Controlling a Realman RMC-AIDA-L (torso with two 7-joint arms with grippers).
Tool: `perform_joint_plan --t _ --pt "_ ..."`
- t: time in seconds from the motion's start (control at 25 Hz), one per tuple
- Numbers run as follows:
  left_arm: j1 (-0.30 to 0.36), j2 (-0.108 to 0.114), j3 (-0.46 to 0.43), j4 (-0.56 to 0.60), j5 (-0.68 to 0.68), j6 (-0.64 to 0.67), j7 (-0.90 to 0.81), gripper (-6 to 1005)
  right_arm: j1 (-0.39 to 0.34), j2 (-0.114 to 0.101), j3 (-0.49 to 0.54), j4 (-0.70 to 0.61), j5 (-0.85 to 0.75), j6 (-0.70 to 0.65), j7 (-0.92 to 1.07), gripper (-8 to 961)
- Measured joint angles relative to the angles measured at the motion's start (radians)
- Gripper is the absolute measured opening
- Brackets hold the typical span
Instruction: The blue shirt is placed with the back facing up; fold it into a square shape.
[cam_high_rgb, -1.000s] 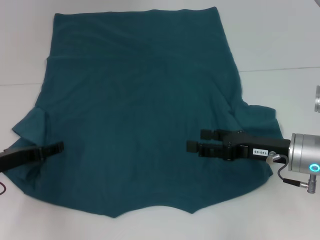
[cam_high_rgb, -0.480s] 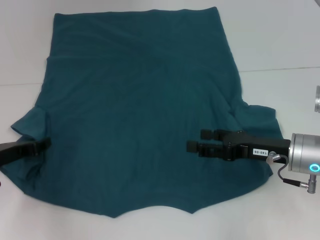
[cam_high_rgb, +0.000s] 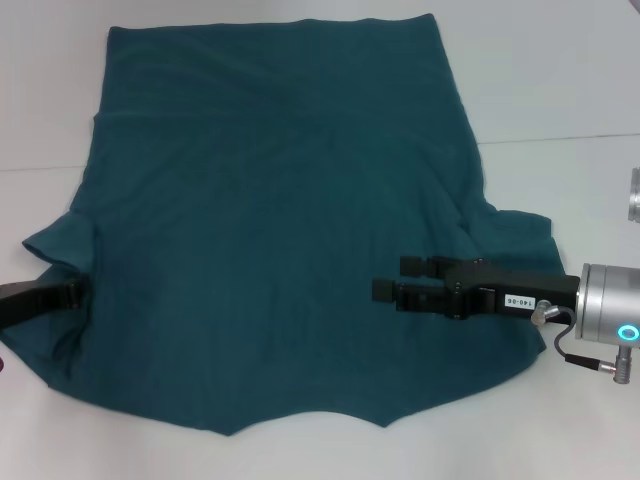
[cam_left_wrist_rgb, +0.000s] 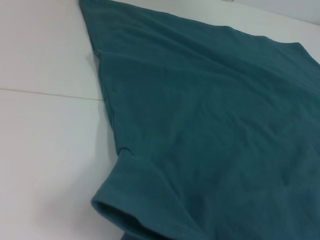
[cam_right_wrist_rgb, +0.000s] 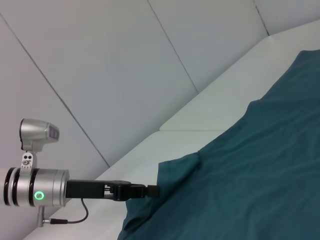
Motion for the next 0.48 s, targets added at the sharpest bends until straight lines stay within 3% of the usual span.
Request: perform_joint_plan --t 0.28,0.48 --pt "-0.001 -0.001 0.0 0.007 0.0 0.003 -0.002 5 -0.001 0.0 0.003 -0.001 0.002 0.0 -0.004 914" --pt "0.002 0.001 0.0 0.058 0.0 0.024 -0.034 6 -0.004 0.0 0.008 -0.001 0.002 0.002 -0.005 914"
